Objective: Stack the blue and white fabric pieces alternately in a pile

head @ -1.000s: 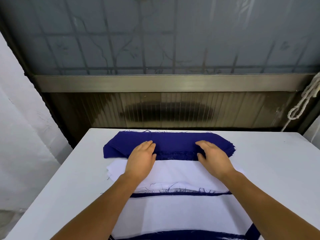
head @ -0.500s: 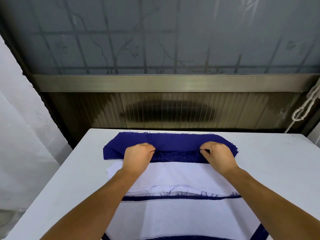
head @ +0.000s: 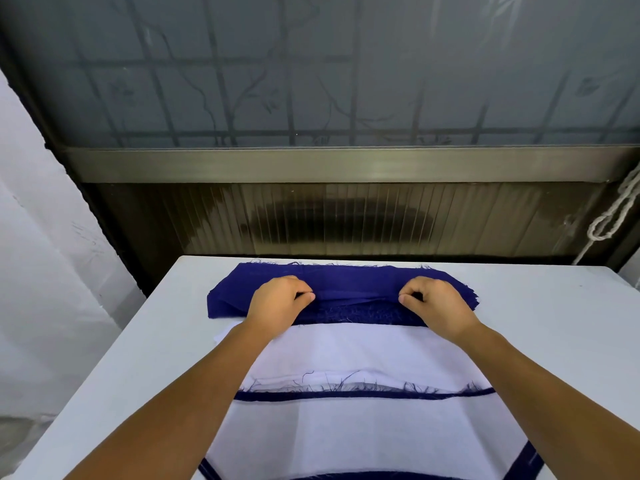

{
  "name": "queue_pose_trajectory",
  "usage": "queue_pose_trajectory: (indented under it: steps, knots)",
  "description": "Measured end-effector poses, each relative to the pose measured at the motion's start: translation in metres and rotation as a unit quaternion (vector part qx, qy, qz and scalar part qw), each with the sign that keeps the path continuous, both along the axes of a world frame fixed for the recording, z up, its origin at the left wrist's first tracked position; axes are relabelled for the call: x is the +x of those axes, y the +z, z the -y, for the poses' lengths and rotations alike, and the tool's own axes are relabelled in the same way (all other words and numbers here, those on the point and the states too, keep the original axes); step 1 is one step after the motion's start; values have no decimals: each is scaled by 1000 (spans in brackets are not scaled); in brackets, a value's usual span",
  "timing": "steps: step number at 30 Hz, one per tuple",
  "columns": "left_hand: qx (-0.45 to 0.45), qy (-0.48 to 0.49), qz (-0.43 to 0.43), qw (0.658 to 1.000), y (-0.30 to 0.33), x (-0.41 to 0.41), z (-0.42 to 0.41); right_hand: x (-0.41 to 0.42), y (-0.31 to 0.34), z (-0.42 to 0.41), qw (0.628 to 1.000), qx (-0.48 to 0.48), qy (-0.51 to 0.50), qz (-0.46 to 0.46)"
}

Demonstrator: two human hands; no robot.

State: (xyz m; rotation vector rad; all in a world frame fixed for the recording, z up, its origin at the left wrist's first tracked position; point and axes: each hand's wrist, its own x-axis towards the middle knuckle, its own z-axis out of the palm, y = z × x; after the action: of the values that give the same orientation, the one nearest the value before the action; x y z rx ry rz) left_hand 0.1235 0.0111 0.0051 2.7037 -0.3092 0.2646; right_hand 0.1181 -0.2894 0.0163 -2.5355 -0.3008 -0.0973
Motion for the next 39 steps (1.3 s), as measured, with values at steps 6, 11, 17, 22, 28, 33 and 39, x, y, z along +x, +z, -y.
queue_pose_trajectory:
  steps: [6,11,17,22,28,33,39]
  knots:
    - [42,47,-5,998,3,4,9,-3,1,-15,999,38,-10,-21]
    - [53,65,-1,997,6,4,15,-1,-4,-52,999,-33,-26,32]
    - [59,54,18,997,4,0,11,7,-7,-66,990,-108,-53,71]
    - [48,68,61,995,-11,-10,-12,10,-5,-19,977,-165,-123,52]
    - [32,109,77,991,10,-14,-34,2,10,13,976,-121,-145,111]
    - [-3,94,199,976,64,-41,-47,-34,54,17,956,-73,-102,265]
    - [-71,-31,94,993,95,-108,-77,-117,78,34,994,30,-30,97]
